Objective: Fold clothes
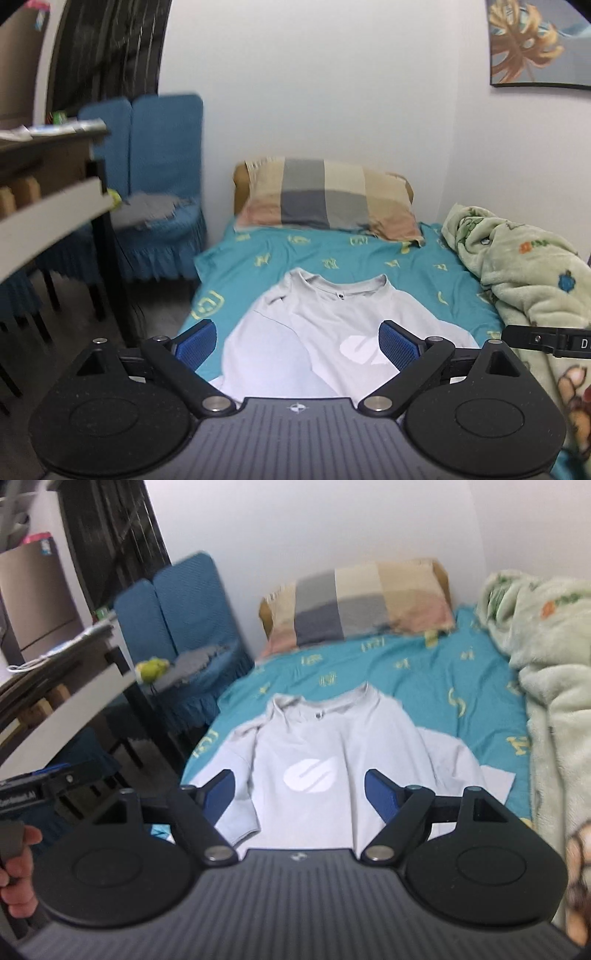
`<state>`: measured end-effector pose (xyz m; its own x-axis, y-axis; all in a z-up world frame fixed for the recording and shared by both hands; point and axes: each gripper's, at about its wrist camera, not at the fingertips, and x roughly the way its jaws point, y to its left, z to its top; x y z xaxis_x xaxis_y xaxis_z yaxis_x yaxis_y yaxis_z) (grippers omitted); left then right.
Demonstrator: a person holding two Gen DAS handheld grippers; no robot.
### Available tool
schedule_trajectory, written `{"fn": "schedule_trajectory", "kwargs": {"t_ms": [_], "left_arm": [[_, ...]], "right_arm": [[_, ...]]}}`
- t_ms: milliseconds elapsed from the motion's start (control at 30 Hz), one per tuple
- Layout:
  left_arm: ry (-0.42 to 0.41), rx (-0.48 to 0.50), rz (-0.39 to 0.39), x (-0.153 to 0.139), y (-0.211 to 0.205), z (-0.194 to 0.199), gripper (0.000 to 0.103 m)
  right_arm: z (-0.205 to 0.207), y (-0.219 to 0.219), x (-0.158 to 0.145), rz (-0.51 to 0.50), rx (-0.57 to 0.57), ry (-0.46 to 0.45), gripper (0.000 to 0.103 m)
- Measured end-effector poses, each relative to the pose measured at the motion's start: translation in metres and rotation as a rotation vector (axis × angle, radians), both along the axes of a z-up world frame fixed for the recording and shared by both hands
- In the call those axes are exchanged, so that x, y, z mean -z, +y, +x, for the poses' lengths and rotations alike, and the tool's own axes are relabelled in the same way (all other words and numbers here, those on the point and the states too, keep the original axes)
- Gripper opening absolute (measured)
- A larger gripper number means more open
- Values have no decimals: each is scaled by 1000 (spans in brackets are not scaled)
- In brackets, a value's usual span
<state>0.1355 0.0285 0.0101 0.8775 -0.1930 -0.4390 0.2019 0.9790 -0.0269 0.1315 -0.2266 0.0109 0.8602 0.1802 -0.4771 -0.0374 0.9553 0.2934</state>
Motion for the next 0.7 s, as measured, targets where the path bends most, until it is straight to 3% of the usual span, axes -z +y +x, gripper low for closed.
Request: {"fn": "schedule_trajectory", "kwargs": {"t_ms": [233,433,700], "left_arm": [[-10,0,-5,32,6,-57,96],[26,-40,-53,53,24,-50,96],[87,-104,-60,66,41,-37,96]], "right_arm": [[-39,9,10,17,-11,-53,79],[-36,9,22,16,-1,-50,79],[-36,8,23,11,11,-53,79]]}}
